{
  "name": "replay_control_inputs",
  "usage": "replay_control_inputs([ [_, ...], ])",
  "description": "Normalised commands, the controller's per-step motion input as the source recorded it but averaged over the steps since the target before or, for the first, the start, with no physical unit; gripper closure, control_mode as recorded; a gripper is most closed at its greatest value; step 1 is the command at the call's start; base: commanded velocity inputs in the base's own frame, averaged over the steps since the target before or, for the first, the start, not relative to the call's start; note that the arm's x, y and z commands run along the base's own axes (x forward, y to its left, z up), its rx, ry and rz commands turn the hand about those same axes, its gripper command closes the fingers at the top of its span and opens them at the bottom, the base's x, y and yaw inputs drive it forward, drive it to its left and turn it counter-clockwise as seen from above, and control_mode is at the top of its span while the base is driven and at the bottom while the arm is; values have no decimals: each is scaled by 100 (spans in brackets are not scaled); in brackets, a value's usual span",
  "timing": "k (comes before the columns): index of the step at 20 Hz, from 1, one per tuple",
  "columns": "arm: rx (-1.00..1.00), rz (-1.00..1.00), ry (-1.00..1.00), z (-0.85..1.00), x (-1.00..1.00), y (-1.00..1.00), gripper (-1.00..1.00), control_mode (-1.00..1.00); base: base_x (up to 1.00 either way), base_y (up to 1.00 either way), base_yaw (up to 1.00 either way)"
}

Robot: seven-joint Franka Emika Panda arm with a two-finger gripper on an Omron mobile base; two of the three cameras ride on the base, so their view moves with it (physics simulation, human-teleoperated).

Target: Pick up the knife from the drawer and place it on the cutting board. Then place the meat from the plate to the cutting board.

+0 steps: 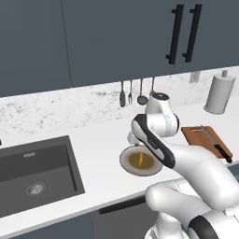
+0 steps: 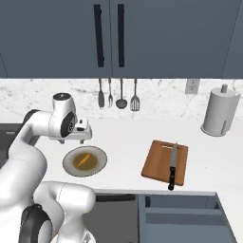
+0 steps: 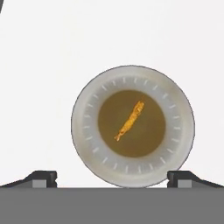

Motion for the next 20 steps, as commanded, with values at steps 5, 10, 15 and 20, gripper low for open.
replay_control_inputs([
  [5, 0, -12, 0, -16, 5, 0, -100, -100, 8, 0, -7],
  [10, 0, -24, 0, -40, 6, 0, -100, -100, 0, 0, 0],
  [15, 1, -24, 0, -54, 39, -1, -100, -100, 0, 0, 0],
  [20, 0, -24, 7, -79, 53, -27, -100, -100, 0, 0, 0],
])
